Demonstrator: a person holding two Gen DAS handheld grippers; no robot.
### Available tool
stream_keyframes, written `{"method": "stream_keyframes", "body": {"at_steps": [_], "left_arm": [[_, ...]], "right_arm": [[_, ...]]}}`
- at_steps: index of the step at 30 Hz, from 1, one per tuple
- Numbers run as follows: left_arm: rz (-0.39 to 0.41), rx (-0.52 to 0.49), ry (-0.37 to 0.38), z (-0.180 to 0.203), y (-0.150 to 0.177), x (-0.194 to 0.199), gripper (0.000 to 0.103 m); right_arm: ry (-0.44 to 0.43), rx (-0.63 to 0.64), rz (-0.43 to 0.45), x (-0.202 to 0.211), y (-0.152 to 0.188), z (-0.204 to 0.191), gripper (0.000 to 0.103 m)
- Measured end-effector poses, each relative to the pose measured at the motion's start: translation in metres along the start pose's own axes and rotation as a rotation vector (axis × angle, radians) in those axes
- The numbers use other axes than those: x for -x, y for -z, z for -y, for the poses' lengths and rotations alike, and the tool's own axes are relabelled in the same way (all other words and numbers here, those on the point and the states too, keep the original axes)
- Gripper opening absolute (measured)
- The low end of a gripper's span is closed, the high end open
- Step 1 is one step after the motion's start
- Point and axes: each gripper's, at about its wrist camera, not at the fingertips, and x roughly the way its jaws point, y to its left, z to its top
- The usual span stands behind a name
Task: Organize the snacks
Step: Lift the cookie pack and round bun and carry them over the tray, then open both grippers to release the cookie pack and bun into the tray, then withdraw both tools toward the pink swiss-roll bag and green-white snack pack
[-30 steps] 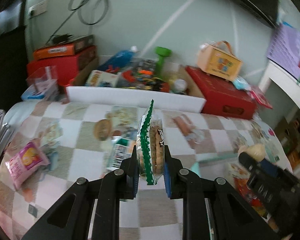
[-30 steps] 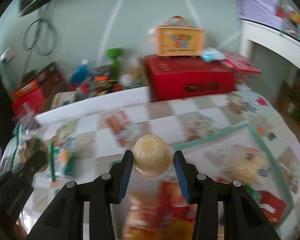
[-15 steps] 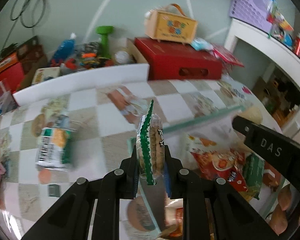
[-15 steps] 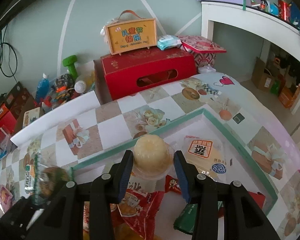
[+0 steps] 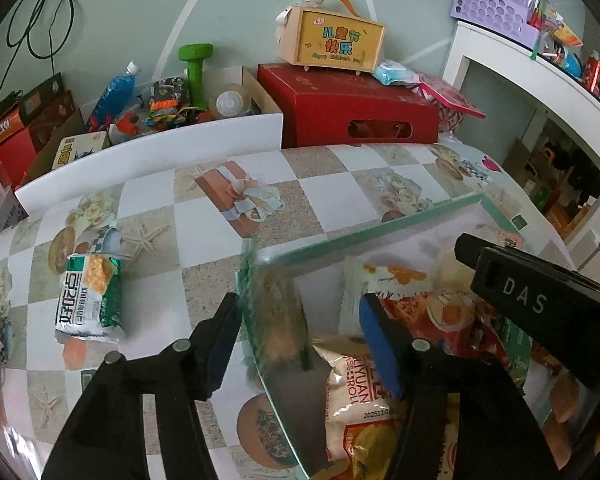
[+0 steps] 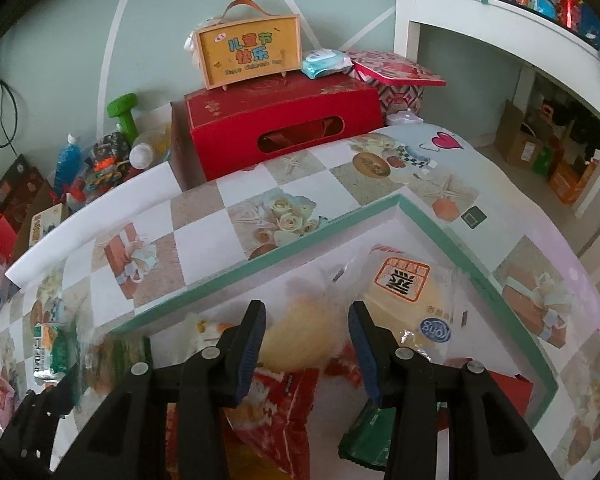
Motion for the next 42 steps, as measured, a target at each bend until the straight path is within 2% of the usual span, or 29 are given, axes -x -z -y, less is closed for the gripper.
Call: {"method": "stream_keyframes", "body": {"at_steps": [3, 5, 7, 8, 10, 13, 18, 20, 24, 26, 28, 31, 33, 37, 42], "left_arm": [[-0.002, 0.002, -0.013, -0.002, 0.0, -0.001, 0.063], [0.003, 0.007, -0.013, -0.005, -0.001, 0.001, 0.066], [0.011, 0.012, -0.016, -0.007, -0.002, 0.004, 0.075], [0.017, 0.016, -0.02, -0.009, -0.002, 0.006, 0.076], [0.025, 0.021, -0.024, -0.013, -0.003, 0.009, 0.077], [0.036, 0.046, -0.039, -0.023, -0.004, 0.015, 0.079], [0.063, 0.119, -0.072, -0.05, -0.004, 0.026, 0.081], [0.075, 0.16, -0.099, -0.064, -0.003, 0.029, 0.081], [0.078, 0.264, -0.214, -0.1, 0.002, 0.033, 0.082], [0.065, 0.312, -0.285, -0.119, 0.008, 0.033, 0.084], [0.053, 0.35, -0.346, -0.135, 0.014, 0.034, 0.091], [0.053, 0.396, -0.444, -0.157, 0.023, 0.04, 0.092], [0.061, 0.425, -0.481, -0.168, 0.027, 0.045, 0.092], [0.069, 0.469, -0.502, -0.182, 0.034, 0.052, 0.092], [0.064, 0.469, -0.521, -0.185, 0.037, 0.053, 0.092]], "right_arm": [[0.004, -0.002, -0.001, 0.0, 0.0, 0.0, 0.055], [0.006, -0.001, 0.001, 0.0, 0.0, 0.0, 0.056], [0.003, -0.001, 0.001, 0.0, 0.0, -0.001, 0.059], [0.001, -0.002, 0.001, 0.0, 0.0, -0.001, 0.061], [0.0, -0.004, 0.0, 0.0, 0.0, -0.002, 0.071], [0.001, -0.002, 0.0, -0.001, 0.0, -0.002, 0.079], [0.005, 0.017, -0.006, -0.004, 0.001, -0.006, 0.087], [0.007, 0.026, -0.004, -0.004, 0.001, -0.009, 0.09], [0.005, 0.041, 0.0, -0.005, 0.002, -0.015, 0.103], [-0.005, 0.055, 0.002, -0.004, 0.003, -0.02, 0.103], [-0.011, 0.072, 0.002, -0.004, 0.005, -0.026, 0.103], [-0.023, 0.099, 0.013, -0.002, 0.007, -0.035, 0.103], [-0.027, 0.109, 0.031, 0.002, 0.007, -0.039, 0.103], [-0.009, 0.131, 0.048, 0.005, 0.008, -0.043, 0.103], [-0.007, 0.153, 0.054, 0.008, 0.009, -0.051, 0.103]]}}
